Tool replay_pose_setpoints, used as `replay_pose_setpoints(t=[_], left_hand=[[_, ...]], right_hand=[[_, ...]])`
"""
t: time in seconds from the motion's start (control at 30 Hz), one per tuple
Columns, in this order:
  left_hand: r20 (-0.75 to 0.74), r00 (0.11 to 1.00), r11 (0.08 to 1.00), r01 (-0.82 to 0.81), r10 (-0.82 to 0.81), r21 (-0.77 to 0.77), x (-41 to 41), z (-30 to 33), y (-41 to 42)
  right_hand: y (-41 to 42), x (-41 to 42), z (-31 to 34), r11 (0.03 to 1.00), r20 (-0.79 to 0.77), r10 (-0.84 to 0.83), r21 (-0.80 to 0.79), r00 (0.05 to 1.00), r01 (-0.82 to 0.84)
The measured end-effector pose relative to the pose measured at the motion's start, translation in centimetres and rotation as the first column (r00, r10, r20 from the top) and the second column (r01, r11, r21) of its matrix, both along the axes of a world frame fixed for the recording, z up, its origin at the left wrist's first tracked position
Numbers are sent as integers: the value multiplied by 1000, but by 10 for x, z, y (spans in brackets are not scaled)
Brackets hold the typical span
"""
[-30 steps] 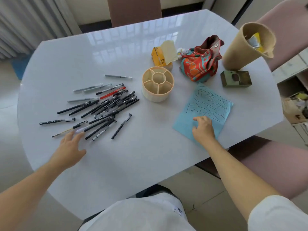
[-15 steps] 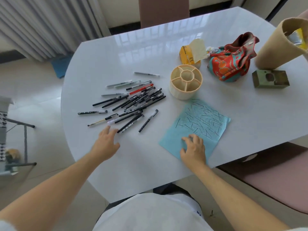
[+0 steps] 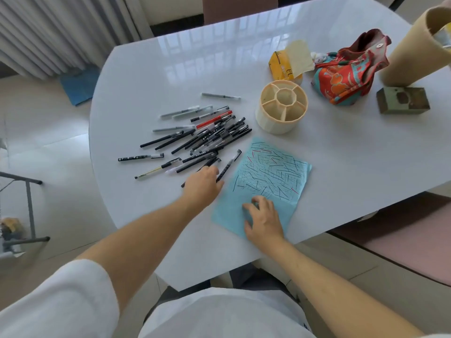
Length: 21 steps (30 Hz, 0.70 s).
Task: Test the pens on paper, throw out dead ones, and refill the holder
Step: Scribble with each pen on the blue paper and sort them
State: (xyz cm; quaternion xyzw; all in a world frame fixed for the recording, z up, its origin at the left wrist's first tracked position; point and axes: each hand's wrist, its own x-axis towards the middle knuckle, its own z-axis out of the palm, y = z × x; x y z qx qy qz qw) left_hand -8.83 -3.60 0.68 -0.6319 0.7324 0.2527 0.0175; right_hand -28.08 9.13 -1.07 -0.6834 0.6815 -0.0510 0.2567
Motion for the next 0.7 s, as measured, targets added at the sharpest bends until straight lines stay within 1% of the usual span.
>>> replay_pose_setpoints(t=[0.07, 0.13, 0.2, 0.23, 0.27, 0.33, 0.4, 0.43, 0.47, 0.53, 0.57, 0.6, 0.63, 0.67, 0.7], left_hand=[[70, 997, 1000, 24, -24, 8, -14, -3, -10], [99, 995, 1000, 12, -14, 28, -22, -3, -17], [63, 998, 999, -15, 12, 50, -23, 0, -19], [18, 999, 998, -34, 33, 56, -23, 3, -17], [-36, 998, 997, -56, 58, 62, -23, 6, -13], [-139, 985, 991, -93, 106, 94, -23, 13, 3], [-213, 967, 982, -111, 142, 150, -24, 19, 24], [-243, 958, 976, -110, 154, 185, -24, 21, 34], [-276, 946, 968, -106, 168, 226, -24, 22, 42], [-348, 917, 951, -89, 193, 295, -22, 23, 52], [-375, 904, 949, -90, 205, 303, -20, 24, 55], [-393, 893, 952, -109, 220, 285, -18, 25, 56], [-403, 885, 960, -143, 234, 242, -16, 25, 56], [-414, 880, 968, -166, 232, 189, -13, 26, 54], [-427, 884, 979, -144, 193, 144, -11, 28, 52]], right_hand=[[-1, -4, -1, 1000, 25, 14, 6, 1000, -14], [-6, -7, 0, 999, 87, -29, 26, 996, 27], [-15, -6, 5, 987, 195, -160, 35, 968, 156], [-21, -4, 9, 966, 271, -259, 56, 927, 253], [-30, -1, 14, 930, 352, -365, 100, 862, 353], [-50, 6, 22, 831, 487, -551, 247, 678, 498], [-68, 12, 28, 738, 589, -663, 414, 461, 533], [-74, 15, 30, 716, 617, -684, 462, 390, 524], [-77, 16, 30, 716, 626, -683, 475, 375, 511], [-78, 15, 31, 744, 626, -660, 470, 415, 475], [-77, 12, 31, 756, 632, -648, 470, 424, 455], [-74, 9, 31, 767, 648, -637, 476, 417, 431], [-71, 4, 31, 783, 653, -620, 477, 435, 400], [-67, -2, 32, 812, 650, -584, 460, 487, 359], [-62, -9, 33, 846, 631, -530, 437, 566, 305]])
